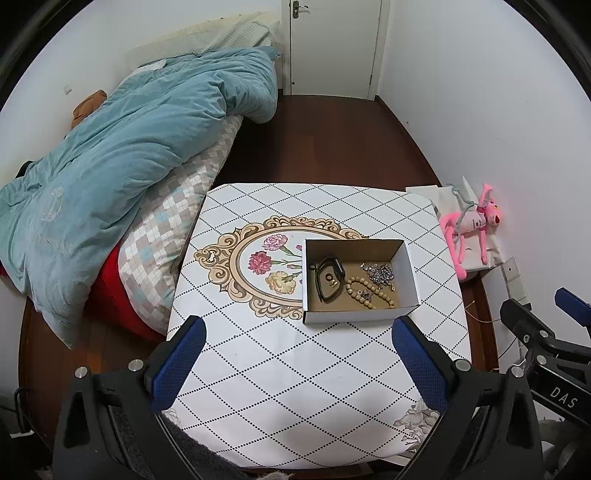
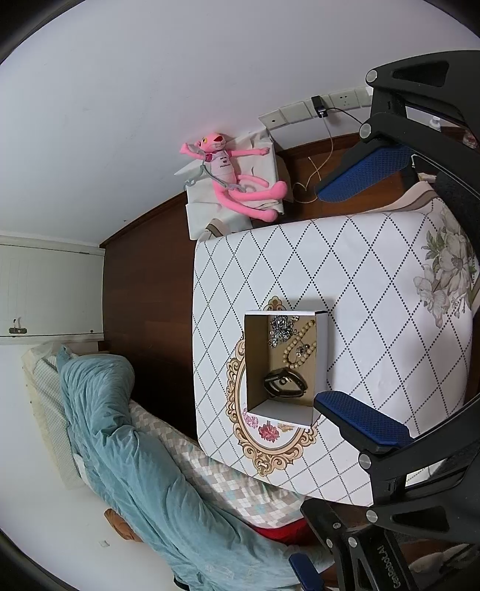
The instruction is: Organize jewelry
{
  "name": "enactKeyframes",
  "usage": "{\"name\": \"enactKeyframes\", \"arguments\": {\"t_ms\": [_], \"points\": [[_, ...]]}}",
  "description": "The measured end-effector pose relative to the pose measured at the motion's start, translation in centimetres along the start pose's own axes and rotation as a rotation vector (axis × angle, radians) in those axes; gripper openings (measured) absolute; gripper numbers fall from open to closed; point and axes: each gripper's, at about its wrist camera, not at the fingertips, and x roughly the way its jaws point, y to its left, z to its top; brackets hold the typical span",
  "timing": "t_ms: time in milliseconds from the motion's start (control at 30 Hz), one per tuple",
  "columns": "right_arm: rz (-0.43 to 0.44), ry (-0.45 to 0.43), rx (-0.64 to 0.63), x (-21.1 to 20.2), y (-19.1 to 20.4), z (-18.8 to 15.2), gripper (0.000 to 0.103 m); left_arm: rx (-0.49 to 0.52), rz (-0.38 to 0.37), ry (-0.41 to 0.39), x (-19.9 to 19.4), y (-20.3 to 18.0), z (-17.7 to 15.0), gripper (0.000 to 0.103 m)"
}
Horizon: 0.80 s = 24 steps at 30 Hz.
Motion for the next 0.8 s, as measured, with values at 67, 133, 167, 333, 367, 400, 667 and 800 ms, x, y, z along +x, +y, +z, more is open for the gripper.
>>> {"name": "enactKeyframes", "arguments": {"t_ms": [67,133,167,333,367,400,667,800], "points": [[0.002,0.001,0.001,0.02,-0.05,0.00,0.103,-0.001,0.000,0.000,-0.03,-0.06,0.03,0.103],[0.000,0.001,0.000,0.03,-0.04,-0.01,0.103,-0.001,-0.002,0.001,-0.04,-0.16,0.00,0.103],[0.002,0.002,0.000,0.05,-0.05,-0.02,0.103,0.000,0.000,0.000,-0.03,-0.07,0.01,0.103],[-0.001,0.003,0.002,0.05,0.00,-0.10,0.103,-0.004,-0.002,0.001,0.00,-0.14,0.01,0.103],[-0.002,0.003,0.002,0.06,0.00,-0.11,0.103,-0.005,-0.003,0.001,0.01,-0.15,0.02,0.103],[-0.001,0.005,0.001,0.09,0.06,-0.15,0.103,-0.005,-0.004,0.003,0.03,-0.20,0.00,0.103],[0.001,0.015,0.002,0.33,-0.14,-0.29,0.103,-0.004,-0.012,0.007,0.09,-0.25,-0.20,0.103],[0.002,0.017,0.001,0.37,-0.14,-0.33,0.103,-0.006,-0.013,0.008,0.11,-0.30,-0.20,0.103]]}}
